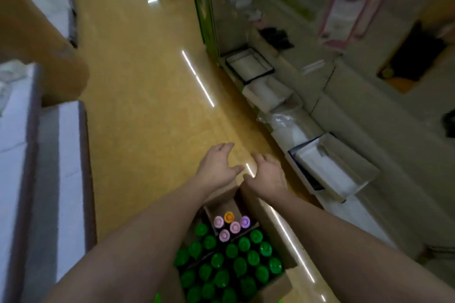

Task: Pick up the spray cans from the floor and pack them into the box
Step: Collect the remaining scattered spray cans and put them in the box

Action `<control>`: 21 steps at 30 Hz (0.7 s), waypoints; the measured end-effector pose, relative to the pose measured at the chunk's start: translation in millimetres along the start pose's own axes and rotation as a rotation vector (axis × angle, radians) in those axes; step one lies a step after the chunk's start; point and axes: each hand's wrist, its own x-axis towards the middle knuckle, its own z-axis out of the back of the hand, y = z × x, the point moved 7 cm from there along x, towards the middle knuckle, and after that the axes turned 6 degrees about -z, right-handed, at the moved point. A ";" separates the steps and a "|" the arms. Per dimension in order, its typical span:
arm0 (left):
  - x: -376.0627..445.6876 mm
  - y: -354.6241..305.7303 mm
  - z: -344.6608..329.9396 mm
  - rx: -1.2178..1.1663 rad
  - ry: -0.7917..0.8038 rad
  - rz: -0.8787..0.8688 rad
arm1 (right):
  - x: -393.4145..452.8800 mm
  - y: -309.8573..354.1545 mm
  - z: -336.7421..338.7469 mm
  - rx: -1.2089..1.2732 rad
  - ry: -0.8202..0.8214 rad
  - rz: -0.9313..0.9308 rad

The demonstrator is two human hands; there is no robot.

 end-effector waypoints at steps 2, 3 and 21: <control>-5.1 -38.3 30.1 0.047 -0.037 -0.095 | -22.7 3.9 41.4 -0.005 -0.075 0.002; -8.2 -57.1 45.0 0.068 -0.066 -0.138 | -34.6 5.3 60.5 -0.004 -0.117 -0.001; -237.5 -330.2 39.1 0.064 0.055 -0.867 | -399.5 -108.6 188.4 0.103 -0.693 -0.569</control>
